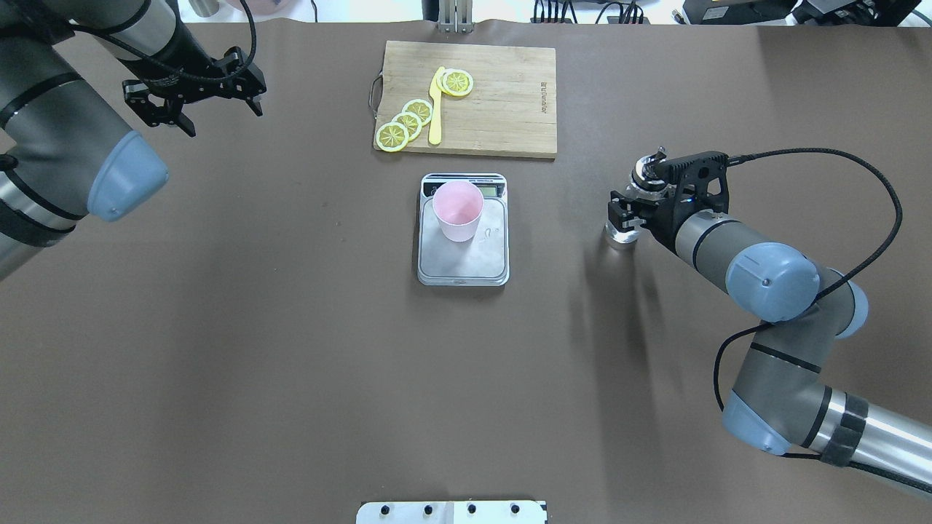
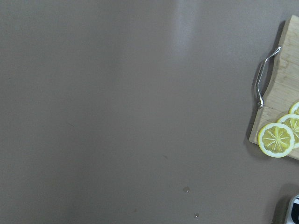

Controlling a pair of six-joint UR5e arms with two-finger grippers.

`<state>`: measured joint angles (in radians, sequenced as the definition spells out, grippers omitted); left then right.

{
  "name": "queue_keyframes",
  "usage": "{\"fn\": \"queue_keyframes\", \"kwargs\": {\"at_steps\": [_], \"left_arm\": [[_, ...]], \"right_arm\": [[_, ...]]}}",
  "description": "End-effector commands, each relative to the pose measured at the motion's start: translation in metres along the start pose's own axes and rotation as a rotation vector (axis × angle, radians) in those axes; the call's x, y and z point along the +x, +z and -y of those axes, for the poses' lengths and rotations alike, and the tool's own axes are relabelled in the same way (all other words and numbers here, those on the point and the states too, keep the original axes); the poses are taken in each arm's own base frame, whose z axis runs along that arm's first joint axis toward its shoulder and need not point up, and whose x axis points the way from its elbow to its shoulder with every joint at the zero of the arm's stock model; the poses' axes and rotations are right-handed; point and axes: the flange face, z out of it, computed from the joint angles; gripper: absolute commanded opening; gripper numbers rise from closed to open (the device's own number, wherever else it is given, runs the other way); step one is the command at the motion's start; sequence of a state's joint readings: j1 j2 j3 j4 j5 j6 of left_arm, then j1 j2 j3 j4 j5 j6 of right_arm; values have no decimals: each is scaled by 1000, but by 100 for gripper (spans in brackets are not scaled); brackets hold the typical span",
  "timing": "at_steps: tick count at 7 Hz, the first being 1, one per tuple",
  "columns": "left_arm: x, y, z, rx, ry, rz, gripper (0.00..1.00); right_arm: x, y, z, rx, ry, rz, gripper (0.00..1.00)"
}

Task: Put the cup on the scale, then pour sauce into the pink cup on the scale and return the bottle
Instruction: 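Lift the bottle with the right gripper and move it over the cup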

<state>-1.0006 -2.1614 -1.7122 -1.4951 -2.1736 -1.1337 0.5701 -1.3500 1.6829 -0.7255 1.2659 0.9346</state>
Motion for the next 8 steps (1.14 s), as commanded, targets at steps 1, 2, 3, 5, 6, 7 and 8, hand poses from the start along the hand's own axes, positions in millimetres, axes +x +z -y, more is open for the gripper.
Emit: {"fn": "queue_keyframes", "kwargs": {"at_steps": [1,2,3,5,6,7,8], "left_arm": [[-1,-3,2,3,-3,-3,98],[-12,-15,17,26,-24,-7,98],[-23,-26,29,41,15,0,98],[-106,-19,52,46,225,66,98],[-145,-28,69,60,249,88,98],[-157,-25,72,56,257,100,98],[-161,-22,73,51,251,105,98]], "right_arm": [[-41,-12,73,-22,-72,-101,0],[-70,-24,105,-57,-267,-189,0],[-100,-29,110,-41,-423,-266,0],[-156,-33,72,-47,-733,-388,0],[-180,-34,52,-52,-837,-455,0],[-193,-29,36,-44,-911,-513,0],[-217,-11,25,-30,-1009,-606,0]]}}
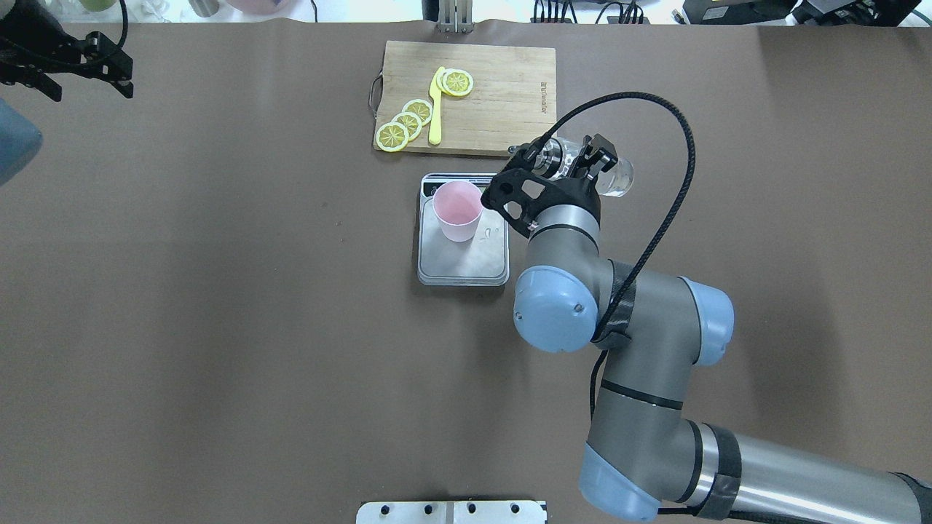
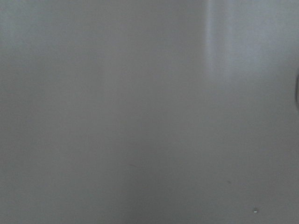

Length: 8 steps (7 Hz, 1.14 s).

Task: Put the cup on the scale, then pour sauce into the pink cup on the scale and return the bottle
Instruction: 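Lift the bottle with the right gripper and move it over the cup, then tilt the bottle with the right gripper to pour into the cup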

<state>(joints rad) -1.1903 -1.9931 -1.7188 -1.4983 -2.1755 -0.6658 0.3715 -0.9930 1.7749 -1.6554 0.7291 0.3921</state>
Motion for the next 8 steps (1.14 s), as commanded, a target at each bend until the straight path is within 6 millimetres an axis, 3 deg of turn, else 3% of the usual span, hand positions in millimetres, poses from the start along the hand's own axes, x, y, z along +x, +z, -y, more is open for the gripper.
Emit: {"fn": "queue_keyframes", "kwargs": {"at_steps": [1,2,5,8], "left_arm": [[-15,7,1,-11,0,14,98],[-20,14,2,-21,-2,22,98],[-30,29,7,-28,-3,27,98],[-42,49,13,-32,-6,28,98]], "right_arm": [[-42,-1,18,1,-174,-168,0],[-43,-3,16,4,-320,-263,0],[-46,-4,15,49,-487,-433,0],[-60,16,7,53,-557,-528,0]]}}
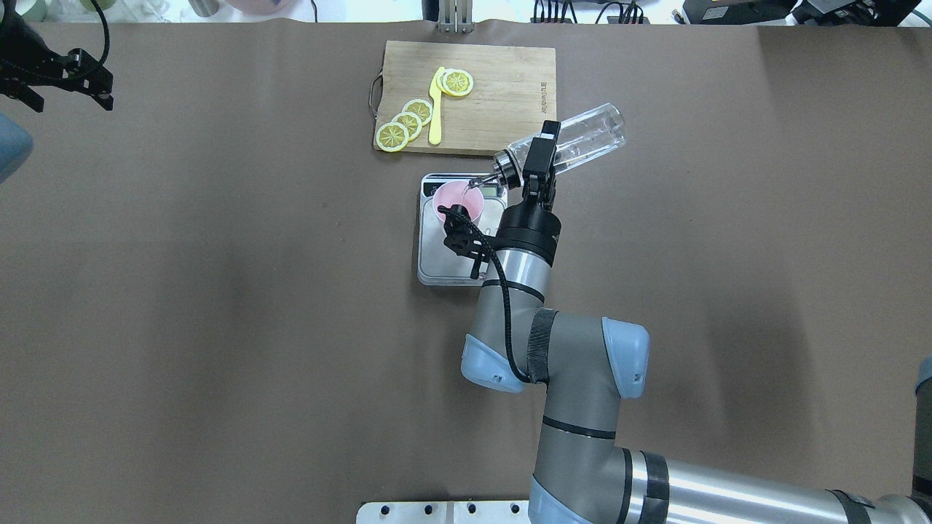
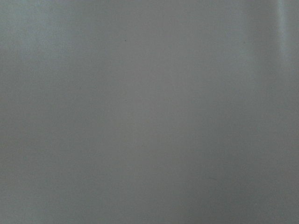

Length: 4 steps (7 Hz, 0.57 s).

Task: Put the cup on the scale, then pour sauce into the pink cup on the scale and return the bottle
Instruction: 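Tilt the bottle with the right gripper to pour into the cup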

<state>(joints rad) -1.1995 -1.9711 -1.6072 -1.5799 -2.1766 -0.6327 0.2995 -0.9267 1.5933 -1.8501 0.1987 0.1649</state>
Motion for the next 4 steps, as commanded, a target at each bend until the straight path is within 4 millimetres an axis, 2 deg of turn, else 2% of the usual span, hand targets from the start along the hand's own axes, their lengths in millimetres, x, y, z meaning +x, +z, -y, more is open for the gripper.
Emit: {"fn": "queue_keyframes", "kwargs": {"at_steps": [1,3,4], "left_arm": [[-11,12,-1,2,3,-2,98],[-15,16,-2,4,3,-3,98],[-14,15,-2,5,4,-4,98]], "right_arm": [[-12,11,-1,-12,-37,-37,0],[-16,17,-3,-19,-39,-39,0],[-11,16,0,-15,8,-30,0]]}}
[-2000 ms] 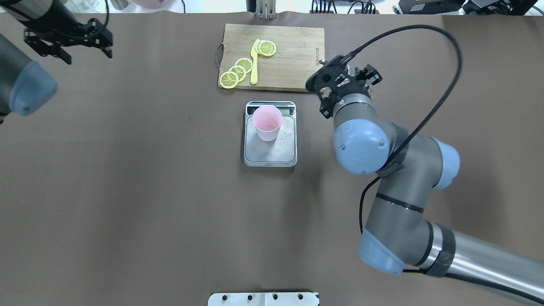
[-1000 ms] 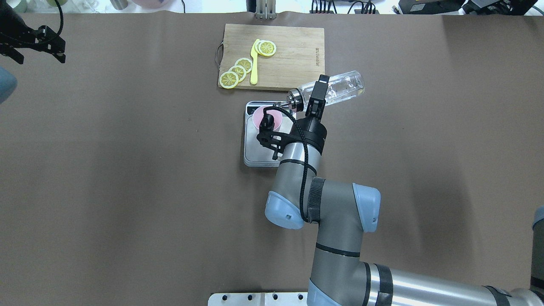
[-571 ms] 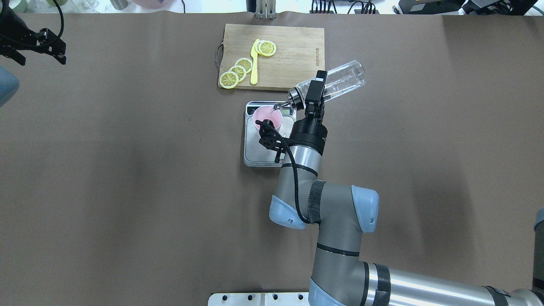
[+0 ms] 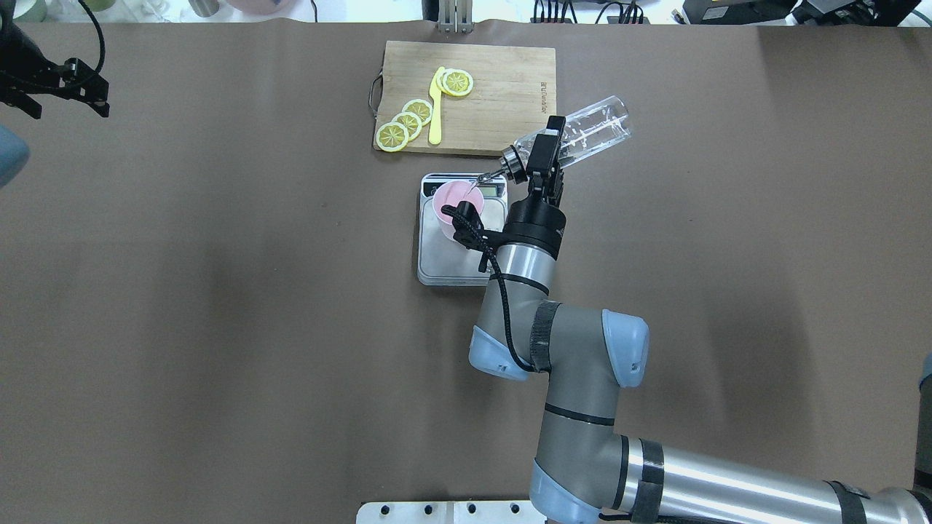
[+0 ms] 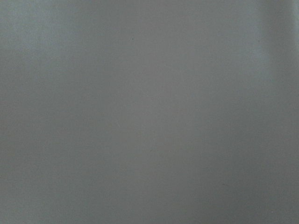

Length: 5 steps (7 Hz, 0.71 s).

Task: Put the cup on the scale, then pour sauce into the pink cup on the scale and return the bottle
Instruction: 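Tilt the bottle with the right gripper to pour into the cup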

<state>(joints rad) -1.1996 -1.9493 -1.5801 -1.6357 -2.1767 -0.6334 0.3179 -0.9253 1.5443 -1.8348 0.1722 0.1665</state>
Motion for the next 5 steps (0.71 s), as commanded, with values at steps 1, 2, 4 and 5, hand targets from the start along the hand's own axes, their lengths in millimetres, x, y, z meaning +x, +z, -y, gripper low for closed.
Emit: {"fn": "queue_keyframes", "kwargs": {"at_steps": [1,2,4,5], "left_arm": [[-1,1,0,1,1,-1,98],[0,0,0,2,1,-1,98],[1,-2,1,6,1,-4,98],[0,-3,1,7,0,-3,98]], "right_arm": [[8,-1,1,21,186,62,0],[0,2,-10,34,277,125,0],[22,7,-15,35,411,240,0],[52,12,-23,41,492,323,0]]}}
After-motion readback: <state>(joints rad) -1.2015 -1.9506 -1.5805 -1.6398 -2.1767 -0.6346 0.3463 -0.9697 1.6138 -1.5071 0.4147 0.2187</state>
